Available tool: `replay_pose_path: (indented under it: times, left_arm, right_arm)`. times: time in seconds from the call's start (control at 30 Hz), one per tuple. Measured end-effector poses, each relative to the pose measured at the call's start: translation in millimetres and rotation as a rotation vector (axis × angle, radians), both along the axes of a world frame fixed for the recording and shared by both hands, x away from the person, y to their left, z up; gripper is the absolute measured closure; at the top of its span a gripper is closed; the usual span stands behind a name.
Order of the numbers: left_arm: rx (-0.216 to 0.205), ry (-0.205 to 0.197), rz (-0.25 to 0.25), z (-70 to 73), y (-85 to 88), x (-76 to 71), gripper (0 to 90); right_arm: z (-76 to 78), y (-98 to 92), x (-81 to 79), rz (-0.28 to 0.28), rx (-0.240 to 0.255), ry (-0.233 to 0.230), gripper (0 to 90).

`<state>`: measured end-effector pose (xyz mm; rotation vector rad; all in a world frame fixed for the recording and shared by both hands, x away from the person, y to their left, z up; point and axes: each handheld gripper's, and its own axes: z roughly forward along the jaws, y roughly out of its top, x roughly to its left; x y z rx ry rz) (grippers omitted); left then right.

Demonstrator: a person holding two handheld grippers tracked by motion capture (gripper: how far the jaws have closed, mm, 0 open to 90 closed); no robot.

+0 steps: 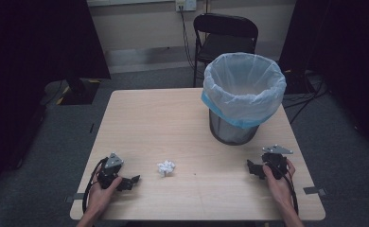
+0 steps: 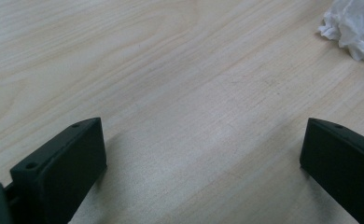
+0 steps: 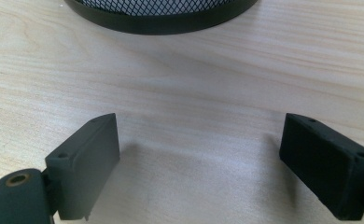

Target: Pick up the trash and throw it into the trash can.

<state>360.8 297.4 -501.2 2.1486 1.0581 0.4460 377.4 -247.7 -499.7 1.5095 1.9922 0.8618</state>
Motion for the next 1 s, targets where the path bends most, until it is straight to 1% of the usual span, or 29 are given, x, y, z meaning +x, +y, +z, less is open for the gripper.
replay_pose_path:
  times: [0.13,0.2,0.27,0.37,0.43,0.47,0.5,0.53,0.57,0.63,0.67,0.7,0.73,0.8,0.83,0.87,0.93,0.97,1.0]
  left_arm:
    - [-0.004,0.001,-0.001,-0.1,0.0,0.0,0.0]
    - [0.001,0.002,-0.014,0.4,1.5,0.6,0.1]
    - [-0.017,0.005,-0.012,0.4,2.4,1.6,0.2]
    - [-0.007,-0.002,-0.006,0.5,1.7,1.6,1.4]
    - [-0.008,0.004,0.005,3.1,1.4,1.5,5.8]
    - [-0.012,0.004,0.013,4.9,1.7,2.1,11.5]
    - [-0.03,0.007,0.013,6.9,2.2,3.0,18.8]
    - [-0.055,0.003,0.018,10.3,2.8,4.4,19.0]
    - [-0.055,0.003,0.018,10.3,2.8,4.4,17.7]
    - [-0.071,-0.011,0.018,14.1,0.7,4.7,17.9]
    - [-0.079,-0.009,0.009,15.5,-0.6,5.4,18.1]
    - [-0.101,-0.006,-0.014,18.0,-4.5,5.1,18.4]
    - [-0.109,-0.003,-0.029,19.8,-7.4,4.7,19.4]
    - [-0.142,-0.011,-0.055,24.0,-14.9,3.0,20.6]
    - [-0.142,-0.011,-0.055,24.0,-14.9,3.0,20.6]
    - [-0.14,-0.016,-0.068,26.2,-19.4,3.4,20.7]
    - [-0.133,-0.026,-0.111,30.4,-30.6,5.4,21.6]
    - [-0.137,-0.024,-0.125,31.6,-34.3,6.6,21.6]
    - [-0.157,-0.024,-0.143,33.2,-40.3,9.7,22.0]
  right_arm:
    - [0.0,0.0,0.0,0.001,0.0,0.0,11.2]
    - [0.0,0.0,0.0,0.001,-0.001,0.0,11.2]
    - [0.0,0.0,0.0,0.001,-0.001,0.0,11.2]
    - [0.0,0.0,0.0,0.001,-0.001,0.0,11.2]
    - [0.0,-0.1,0.1,0.001,-0.001,0.0,11.3]
    - [0.0,0.0,0.0,0.001,-0.001,0.0,11.2]
    - [0.1,-0.1,0.1,0.002,-0.001,0.001,11.2]
    - [0.0,-0.5,0.4,0.007,-0.001,0.0,11.2]
    - [0.1,-0.4,0.4,0.006,0.0,0.0,11.2]
    - [0.1,-0.4,0.4,0.006,-0.001,0.0,11.2]
    - [0.0,-0.4,0.4,0.006,-0.001,0.0,11.2]
    - [0.1,-0.4,0.4,0.005,0.0,0.001,11.2]
    - [0.0,-0.5,0.5,0.007,-0.001,0.0,11.2]
    - [0.0,-0.5,0.5,0.007,-0.001,0.0,11.2]
    - [0.0,-0.5,0.5,0.007,-0.001,0.0,11.2]
    - [0.1,-0.4,0.4,0.006,0.0,0.001,11.2]
    - [0.0,-0.4,0.5,0.007,-0.001,0.0,11.2]
    - [0.0,-0.4,0.5,0.007,-0.001,0.0,11.2]
    - [0.1,-0.4,0.5,0.006,-0.001,0.001,11.2]
